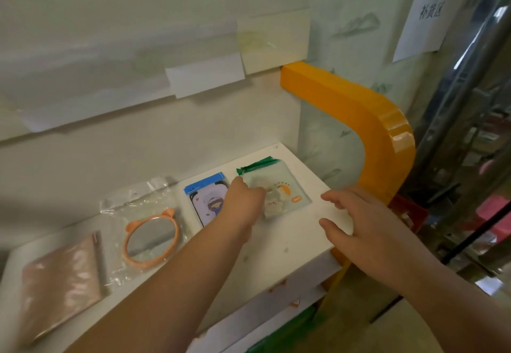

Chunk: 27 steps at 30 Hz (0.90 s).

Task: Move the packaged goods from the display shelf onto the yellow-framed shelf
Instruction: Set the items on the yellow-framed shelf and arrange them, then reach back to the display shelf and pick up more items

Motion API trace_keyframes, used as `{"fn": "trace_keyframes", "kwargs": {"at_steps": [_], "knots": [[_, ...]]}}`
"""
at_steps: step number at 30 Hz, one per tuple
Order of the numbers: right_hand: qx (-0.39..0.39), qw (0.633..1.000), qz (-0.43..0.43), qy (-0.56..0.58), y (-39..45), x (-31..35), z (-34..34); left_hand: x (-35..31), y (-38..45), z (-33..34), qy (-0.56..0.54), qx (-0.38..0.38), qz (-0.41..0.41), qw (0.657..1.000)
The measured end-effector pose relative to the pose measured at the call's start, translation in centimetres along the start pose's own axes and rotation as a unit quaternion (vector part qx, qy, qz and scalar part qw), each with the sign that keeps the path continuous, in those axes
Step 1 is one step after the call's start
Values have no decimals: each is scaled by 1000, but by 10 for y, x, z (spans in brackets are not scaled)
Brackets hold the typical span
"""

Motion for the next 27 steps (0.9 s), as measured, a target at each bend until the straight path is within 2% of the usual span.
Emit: {"fn": "trace_keyframes", "kwargs": {"at_steps": [5,6,8,10,17,23,27], "knots": [[-18,999,-43,15,20,27,6,-16,-26,-50,179,-35,134,974],[-17,998,-53,17,24,35,10,-18,-31,-65,235,-56,158,957],[-21,997,-75,20,35,53,19,-25,-46,-94,369,-112,211,898],[-22,995,-94,26,42,74,31,-31,-65,-122,445,-160,241,847],[-17,974,-217,65,45,188,64,-39,-138,-220,498,-291,258,775],[39,940,-304,150,18,296,93,-23,-220,-310,510,-387,187,745],[47,913,-366,173,-25,367,98,-1,-286,-378,458,-455,159,747]]}}
Point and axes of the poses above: each hand's wrist, its own y-axis towards the middle knuckle, its own z-axis out of the palm, x = y × z, the point moved 9 cm from there along y, towards the middle knuckle, and after that the axes turned 5 degrees about -y, right-handed, at the moved point
